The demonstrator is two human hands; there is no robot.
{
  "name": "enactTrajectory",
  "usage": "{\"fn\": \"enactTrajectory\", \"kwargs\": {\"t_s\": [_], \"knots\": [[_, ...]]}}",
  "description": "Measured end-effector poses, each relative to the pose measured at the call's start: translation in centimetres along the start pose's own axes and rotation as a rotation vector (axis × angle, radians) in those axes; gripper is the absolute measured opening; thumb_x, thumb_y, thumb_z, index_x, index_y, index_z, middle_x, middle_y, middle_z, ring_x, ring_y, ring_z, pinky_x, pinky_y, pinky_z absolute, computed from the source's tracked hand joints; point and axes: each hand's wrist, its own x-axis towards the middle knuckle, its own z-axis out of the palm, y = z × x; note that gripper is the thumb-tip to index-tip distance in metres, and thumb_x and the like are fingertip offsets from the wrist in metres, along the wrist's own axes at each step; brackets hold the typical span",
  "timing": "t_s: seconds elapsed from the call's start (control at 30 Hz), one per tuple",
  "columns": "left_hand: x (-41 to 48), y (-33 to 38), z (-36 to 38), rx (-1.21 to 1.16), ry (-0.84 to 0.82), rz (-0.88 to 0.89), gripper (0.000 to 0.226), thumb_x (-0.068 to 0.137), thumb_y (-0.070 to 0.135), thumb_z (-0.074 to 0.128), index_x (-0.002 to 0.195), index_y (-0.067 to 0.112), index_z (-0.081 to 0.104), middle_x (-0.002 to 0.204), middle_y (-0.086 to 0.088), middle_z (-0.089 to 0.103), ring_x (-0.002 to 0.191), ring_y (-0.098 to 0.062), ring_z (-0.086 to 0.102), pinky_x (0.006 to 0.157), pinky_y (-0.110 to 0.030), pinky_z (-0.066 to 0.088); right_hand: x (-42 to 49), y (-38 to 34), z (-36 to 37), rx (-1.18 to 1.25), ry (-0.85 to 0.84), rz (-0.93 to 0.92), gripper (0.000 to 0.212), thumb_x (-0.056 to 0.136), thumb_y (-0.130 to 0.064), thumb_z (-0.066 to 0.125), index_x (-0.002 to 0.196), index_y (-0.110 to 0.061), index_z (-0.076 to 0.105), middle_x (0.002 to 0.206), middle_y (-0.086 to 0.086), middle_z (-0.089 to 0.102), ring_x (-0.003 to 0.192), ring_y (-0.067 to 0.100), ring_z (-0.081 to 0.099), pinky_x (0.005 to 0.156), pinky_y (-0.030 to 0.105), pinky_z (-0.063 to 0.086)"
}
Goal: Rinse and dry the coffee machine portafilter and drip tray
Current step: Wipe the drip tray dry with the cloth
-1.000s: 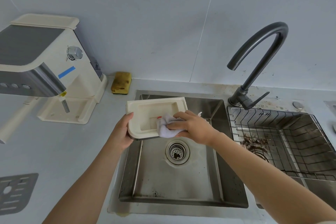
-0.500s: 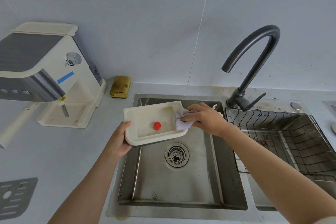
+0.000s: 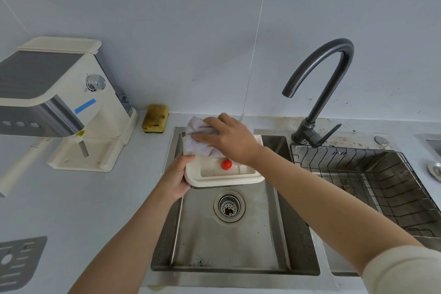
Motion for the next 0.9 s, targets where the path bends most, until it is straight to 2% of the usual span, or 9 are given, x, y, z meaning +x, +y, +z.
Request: {"fn": "enactTrajectory", "kwargs": {"t_s": [0.13,0.33,0.43,0.5,0.6,0.7,0.77,0.8,0.9], "knots": [[-0.2,-0.2,0.3,0.017,-0.018,0.013,0.075,0.055,0.031,0.067,0.126,0.013,0.050,0.100,-0.007,0.065,0.090,-0.018,0.063,0.065,-0.027,0.056,-0.1,-0.1,0.9,-0.034,0.088,-0.014,0.031,0.078,-0.016,0.049,0.098,-0.024,0.072,0.109,0.004,0.044,0.074,0.024,0.049,0.057,0.028,0.048],[-0.7,-0.8,0.0,-0.019,0.023,-0.023,0.058,0.068,0.022,0.054,0.125,0.012,0.047,0.099,-0.007,0.064,0.089,-0.019,0.061,0.064,-0.027,0.056,-0.1,0.3,-0.3,-0.023,0.108,0.004,0.033,0.079,-0.015,0.056,0.110,-0.022,0.067,0.108,0.007,0.050,0.073,0.025,0.051,0.058,0.030,0.046],[-1.0,-0.6,0.4,0.027,-0.016,-0.005,0.057,0.065,0.025,0.063,0.121,0.016,0.053,0.097,-0.005,0.066,0.088,-0.017,0.063,0.070,-0.030,0.053,-0.7,-0.2,0.1,-0.021,-0.046,-0.075,0.036,0.073,-0.015,0.065,0.107,-0.024,0.068,0.109,0.007,0.053,0.074,0.024,0.053,0.057,0.030,0.048],[-1.0,-0.6,0.5,0.046,-0.030,-0.002,0.063,0.058,0.030,0.068,0.118,0.016,0.056,0.094,-0.004,0.068,0.085,-0.016,0.065,0.070,-0.030,0.053,-1.0,-0.6,0.1,0.012,-0.181,-0.053,0.050,0.056,-0.016,0.082,0.104,-0.023,0.070,0.097,0.011,0.063,0.067,0.026,0.057,0.053,0.030,0.051],[-1.1,-0.8,0.2,0.040,-0.010,0.003,0.071,0.054,0.032,0.067,0.121,0.016,0.052,0.097,-0.005,0.066,0.089,-0.019,0.063,0.072,-0.033,0.051,-0.9,-0.6,-0.2,0.064,-0.278,0.002,0.056,0.046,-0.019,0.088,0.099,-0.023,0.071,0.086,0.010,0.065,0.061,0.025,0.057,0.049,0.030,0.050],[-1.2,-0.9,-0.2,-0.015,0.003,0.000,0.060,0.059,0.025,0.066,0.117,0.014,0.054,0.099,-0.008,0.066,0.093,-0.023,0.061,0.075,-0.036,0.053,-0.7,-0.2,-1.1,0.070,-0.374,0.041,0.051,0.055,-0.017,0.085,0.103,-0.022,0.070,0.086,0.011,0.063,0.064,0.028,0.056,0.052,0.033,0.052],[-1.2,-0.7,-0.5,-0.082,0.032,0.017,0.046,0.066,0.020,0.059,0.112,0.016,0.056,0.098,-0.007,0.066,0.092,-0.023,0.062,0.069,-0.033,0.058,-0.8,0.6,-1.8,0.080,-0.472,0.161,0.047,0.072,-0.020,0.075,0.117,-0.023,0.063,0.102,0.015,0.059,0.081,0.034,0.055,0.065,0.040,0.053],[-1.3,-0.4,-0.8,-0.106,0.048,0.030,0.045,0.066,0.019,0.058,0.111,0.017,0.056,0.099,-0.007,0.066,0.092,-0.023,0.062,0.066,-0.033,0.059,-0.8,0.9,-2.2,0.056,-0.514,0.203,0.046,0.078,-0.024,0.070,0.122,-0.024,0.059,0.108,0.016,0.057,0.089,0.037,0.053,0.071,0.041,0.051],[-1.3,0.3,-1.7,-0.096,0.062,0.068,0.055,0.058,0.020,0.064,0.113,0.019,0.055,0.102,-0.007,0.066,0.095,-0.024,0.063,0.070,-0.037,0.059,-1.5,2.5,-3.1,0.010,-0.522,0.260,0.045,0.078,-0.032,0.070,0.121,-0.025,0.059,0.104,0.015,0.057,0.087,0.038,0.056,0.068,0.038,0.053]]}}
